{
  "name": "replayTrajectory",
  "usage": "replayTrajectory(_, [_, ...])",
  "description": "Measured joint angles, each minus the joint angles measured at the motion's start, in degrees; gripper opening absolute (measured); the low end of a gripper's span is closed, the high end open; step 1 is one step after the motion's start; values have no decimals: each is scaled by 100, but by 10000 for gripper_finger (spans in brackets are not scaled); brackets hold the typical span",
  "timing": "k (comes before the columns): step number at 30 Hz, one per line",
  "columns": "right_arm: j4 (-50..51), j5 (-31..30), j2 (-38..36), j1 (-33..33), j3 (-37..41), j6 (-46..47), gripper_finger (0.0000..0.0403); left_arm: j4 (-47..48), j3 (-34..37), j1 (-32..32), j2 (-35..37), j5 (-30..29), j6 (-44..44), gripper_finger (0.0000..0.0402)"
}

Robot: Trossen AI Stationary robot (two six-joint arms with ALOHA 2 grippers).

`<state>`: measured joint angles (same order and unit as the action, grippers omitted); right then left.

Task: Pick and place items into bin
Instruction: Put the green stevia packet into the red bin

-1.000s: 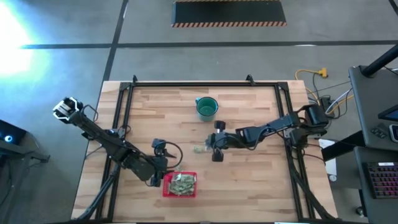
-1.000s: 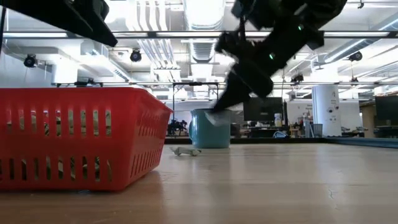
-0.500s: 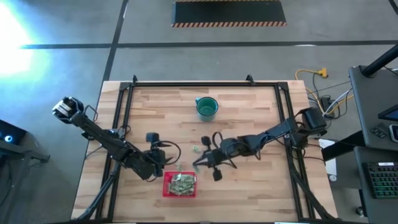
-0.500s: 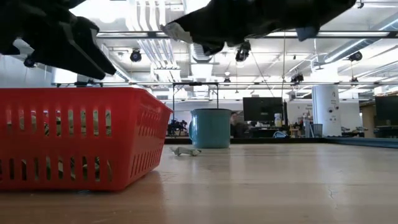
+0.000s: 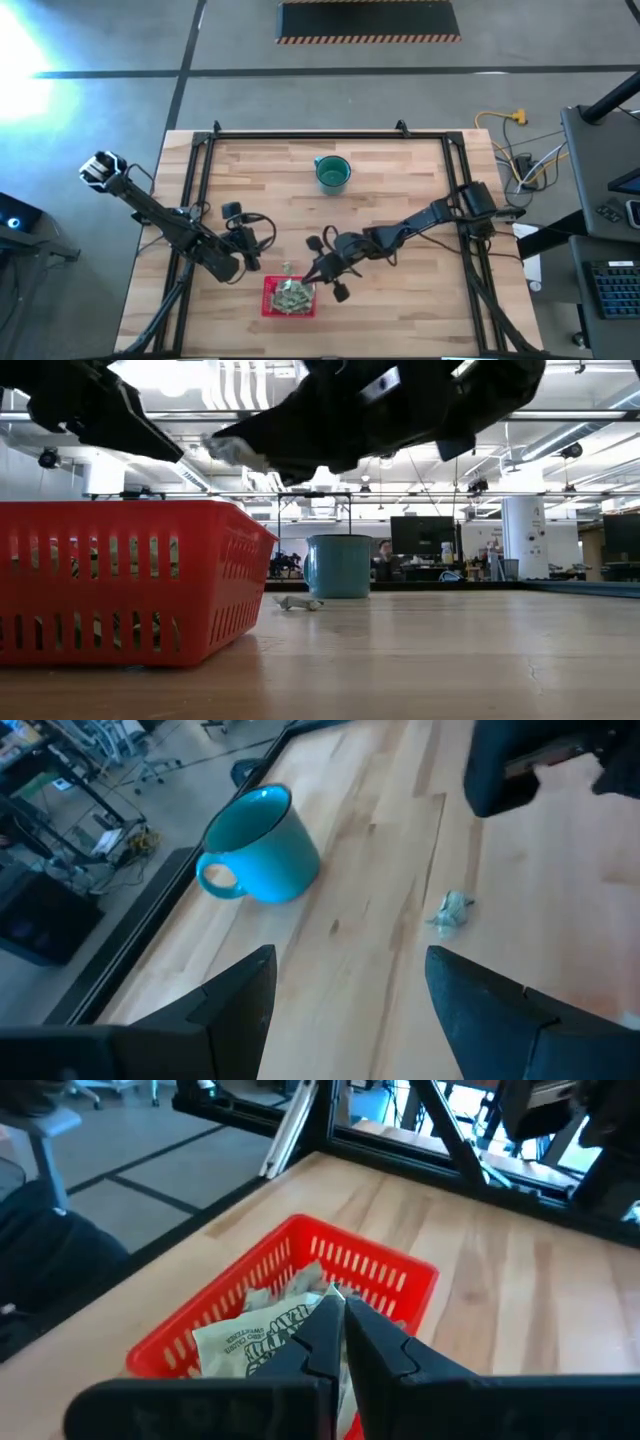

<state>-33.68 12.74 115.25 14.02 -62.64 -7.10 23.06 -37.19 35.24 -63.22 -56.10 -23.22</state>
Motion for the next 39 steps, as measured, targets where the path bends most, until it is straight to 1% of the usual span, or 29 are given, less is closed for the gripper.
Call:
replayTrajectory(4, [55, 243, 324, -2, -321, 132, 9, -6, 80, 0, 99, 0, -51, 239])
replayTrajectory(7, [282, 297, 477, 2, -533, 158, 9, -7, 90, 0, 111, 4, -53, 239])
replayTrajectory(12, [743, 351, 489, 2, -698, 64, 14, 8, 98, 0, 104, 9, -49, 239])
replayTrajectory(16, [752, 666, 483, 12, -679, 11, 46, 11, 99, 0, 78, 8, -51, 239])
replayTrajectory(20, [755, 633, 473, 1, -677, 90, 93, -8, 97, 0, 74, 7, -51, 239])
replayTrajectory(22, [968, 284, 398, -32, -675, 139, 113, -8, 97, 0, 74, 7, -53, 239])
replayTrajectory(24, [1342, -393, 260, -62, -672, 209, 127, -10, 97, 0, 74, 7, -53, 239])
replayTrajectory(27, [2009, -1531, 86, -116, -672, 336, 135, -12, 94, 0, 74, 7, -53, 239])
replayTrajectory(29, [2325, -1943, 61, -170, -671, 492, 136, -10, 94, 0, 74, 7, -53, 239])
replayTrajectory(34, [2457, -2023, 92, -326, -635, 837, 127, -8, 94, 0, 67, 7, -53, 239])
replayTrajectory(39, [2560, -2028, 198, -427, -529, 992, 116, -4, 97, 0, 67, 7, -53, 239])
